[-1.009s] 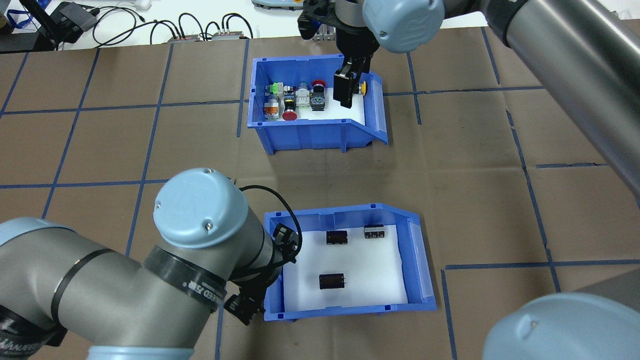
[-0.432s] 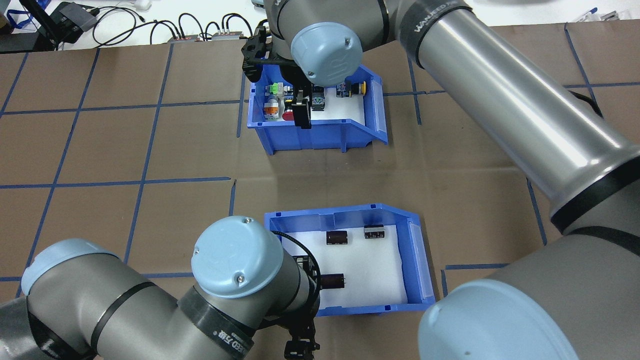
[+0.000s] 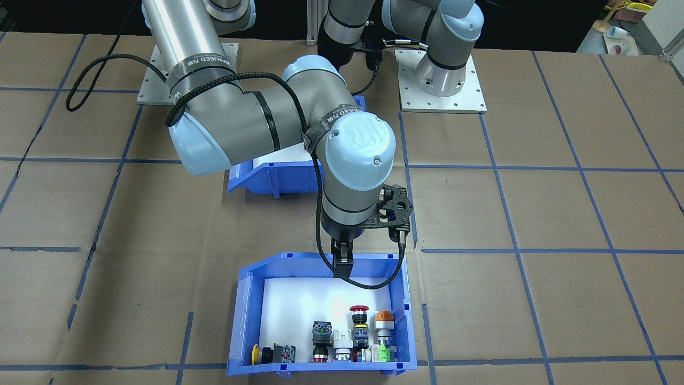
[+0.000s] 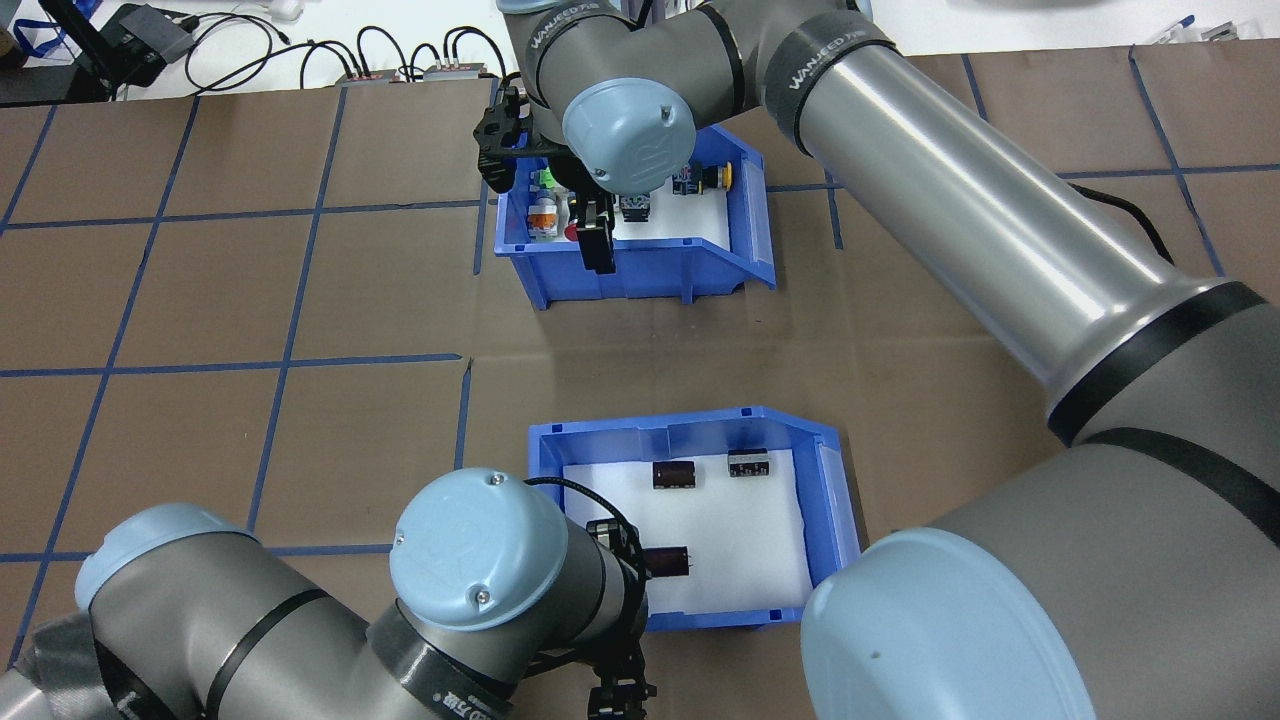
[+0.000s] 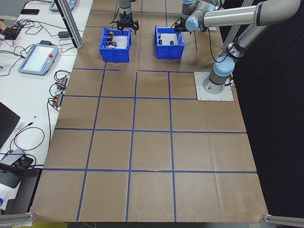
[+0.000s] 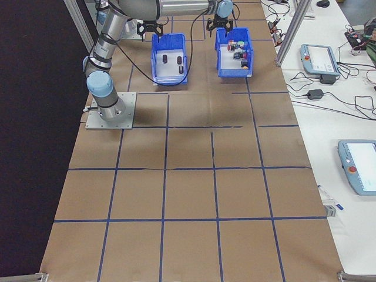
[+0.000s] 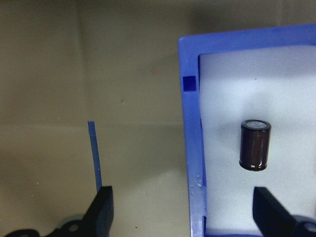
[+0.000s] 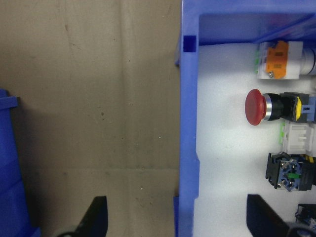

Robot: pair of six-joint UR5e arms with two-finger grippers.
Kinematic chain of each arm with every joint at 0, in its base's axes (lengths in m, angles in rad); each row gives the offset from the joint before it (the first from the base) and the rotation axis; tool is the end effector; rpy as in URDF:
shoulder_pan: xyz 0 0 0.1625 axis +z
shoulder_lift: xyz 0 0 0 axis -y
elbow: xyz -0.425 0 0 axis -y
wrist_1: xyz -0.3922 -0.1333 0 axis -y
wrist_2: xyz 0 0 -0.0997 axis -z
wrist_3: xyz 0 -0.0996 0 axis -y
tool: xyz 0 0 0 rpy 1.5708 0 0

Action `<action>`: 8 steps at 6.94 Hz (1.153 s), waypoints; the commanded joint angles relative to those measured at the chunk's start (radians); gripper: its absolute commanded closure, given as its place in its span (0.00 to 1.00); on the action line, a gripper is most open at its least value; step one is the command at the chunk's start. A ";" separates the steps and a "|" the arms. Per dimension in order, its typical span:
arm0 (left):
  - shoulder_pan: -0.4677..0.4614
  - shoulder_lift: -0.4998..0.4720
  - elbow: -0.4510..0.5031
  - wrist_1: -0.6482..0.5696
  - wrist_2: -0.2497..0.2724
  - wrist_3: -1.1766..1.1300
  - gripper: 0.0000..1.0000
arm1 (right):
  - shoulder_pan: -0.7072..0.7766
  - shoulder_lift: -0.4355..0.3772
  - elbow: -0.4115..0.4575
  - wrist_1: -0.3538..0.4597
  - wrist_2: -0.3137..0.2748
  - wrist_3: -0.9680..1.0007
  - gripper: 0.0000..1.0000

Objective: Place battery box in front

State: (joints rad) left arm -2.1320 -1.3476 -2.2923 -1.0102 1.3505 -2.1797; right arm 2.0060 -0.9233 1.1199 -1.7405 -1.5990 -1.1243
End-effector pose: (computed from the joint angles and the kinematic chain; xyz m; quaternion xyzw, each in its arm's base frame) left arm -0.3207 -0.2189 0.2987 0.7167 -0.6880 -0.1015 0.0522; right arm 0.4295 -0.6142 0.3227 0.7031 -0.7108 -0.0174 0.0087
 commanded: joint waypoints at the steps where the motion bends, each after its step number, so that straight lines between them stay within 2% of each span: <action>1: -0.002 -0.030 -0.053 0.151 0.004 -0.023 0.01 | 0.000 0.058 0.001 -0.040 0.002 -0.002 0.00; 3: -0.034 -0.094 -0.052 0.169 0.007 -0.023 0.02 | 0.000 0.063 0.035 -0.053 0.004 0.012 0.03; 4: -0.063 -0.146 -0.053 0.227 0.009 -0.025 0.02 | 0.000 0.054 0.035 -0.056 -0.012 0.039 0.28; 5: -0.068 -0.184 -0.053 0.269 0.015 -0.026 0.09 | 0.002 0.051 0.035 -0.056 -0.015 0.044 0.46; 6: -0.071 -0.183 -0.055 0.275 0.063 -0.011 0.34 | 0.002 0.049 0.032 -0.056 -0.012 0.050 0.65; 7: -0.072 -0.180 -0.055 0.278 0.055 -0.009 0.89 | 0.002 0.046 0.028 -0.059 -0.010 0.050 0.77; 8: -0.074 -0.162 -0.055 0.289 0.067 -0.006 1.00 | 0.002 0.035 0.027 -0.092 -0.013 0.050 0.91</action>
State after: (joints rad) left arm -2.2033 -1.5225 -2.3467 -0.7331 1.4051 -2.1904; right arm 2.0078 -0.8782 1.1492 -1.8058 -1.6104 -1.0750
